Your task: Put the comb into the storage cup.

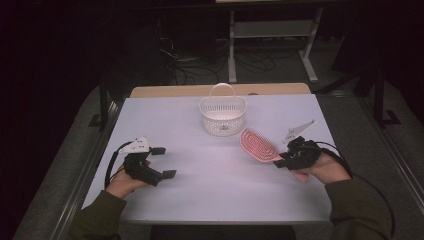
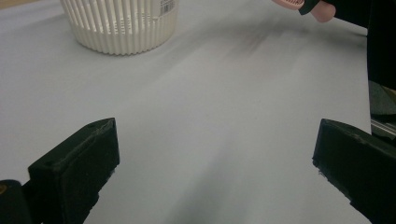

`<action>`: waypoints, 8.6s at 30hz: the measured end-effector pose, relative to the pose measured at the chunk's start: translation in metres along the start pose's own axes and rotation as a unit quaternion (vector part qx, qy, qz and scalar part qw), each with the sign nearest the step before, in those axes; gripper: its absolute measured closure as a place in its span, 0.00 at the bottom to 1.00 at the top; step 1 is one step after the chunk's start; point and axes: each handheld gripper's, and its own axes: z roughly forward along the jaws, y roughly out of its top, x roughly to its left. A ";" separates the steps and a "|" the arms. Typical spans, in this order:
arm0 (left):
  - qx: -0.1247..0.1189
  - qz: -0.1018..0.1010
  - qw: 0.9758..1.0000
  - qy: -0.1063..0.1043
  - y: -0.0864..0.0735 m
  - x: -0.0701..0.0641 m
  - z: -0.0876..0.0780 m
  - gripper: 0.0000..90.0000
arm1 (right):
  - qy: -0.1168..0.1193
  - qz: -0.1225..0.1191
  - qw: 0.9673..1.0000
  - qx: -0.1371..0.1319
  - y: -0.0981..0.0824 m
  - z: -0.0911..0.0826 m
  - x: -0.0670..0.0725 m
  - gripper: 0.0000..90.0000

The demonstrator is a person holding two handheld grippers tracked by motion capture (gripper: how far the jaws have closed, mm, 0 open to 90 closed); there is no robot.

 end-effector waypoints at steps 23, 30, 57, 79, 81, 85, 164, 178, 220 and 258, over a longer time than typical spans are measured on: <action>-0.022 -0.007 1.000 -0.016 0.015 -0.002 0.003 0.00 | 0.004 -0.017 0.998 -0.059 0.027 0.014 0.009 0.76; -0.019 -0.007 1.000 -0.015 0.028 -0.002 0.008 0.00 | 0.003 -0.021 0.997 -0.072 0.036 0.016 0.012 0.76; -0.030 0.001 0.998 -0.055 0.075 -0.005 0.048 0.00 | -0.017 -0.034 0.992 -0.118 0.048 0.027 0.023 0.76; -0.042 -0.007 0.997 -0.058 0.088 -0.017 0.062 0.00 | -0.015 -0.042 0.988 -0.146 0.052 0.030 0.035 0.76; -0.040 -0.005 0.998 -0.056 0.090 -0.017 0.064 0.00 | -0.011 -0.042 0.988 -0.149 0.052 0.030 0.035 0.76; -0.036 -0.005 0.998 -0.054 0.096 -0.018 0.067 0.00 | -0.012 -0.043 0.987 -0.153 0.052 0.031 0.037 0.76; -0.051 -0.066 0.996 -0.042 0.100 -0.024 0.077 0.59 | -0.024 -0.090 0.984 -0.155 0.062 0.058 0.069 0.75; -0.062 -0.059 0.994 -0.061 0.102 -0.029 0.077 0.71 | -0.028 -0.093 0.985 -0.145 0.064 0.065 0.072 0.75; -0.102 -0.050 0.993 -0.026 0.102 -0.020 0.053 0.72 | -0.016 0.006 0.986 -0.168 0.052 0.054 0.051 0.27; -0.131 -0.042 0.990 -0.013 0.109 -0.016 0.027 0.72 | -0.038 0.072 0.981 -0.178 -0.046 0.037 0.048 0.00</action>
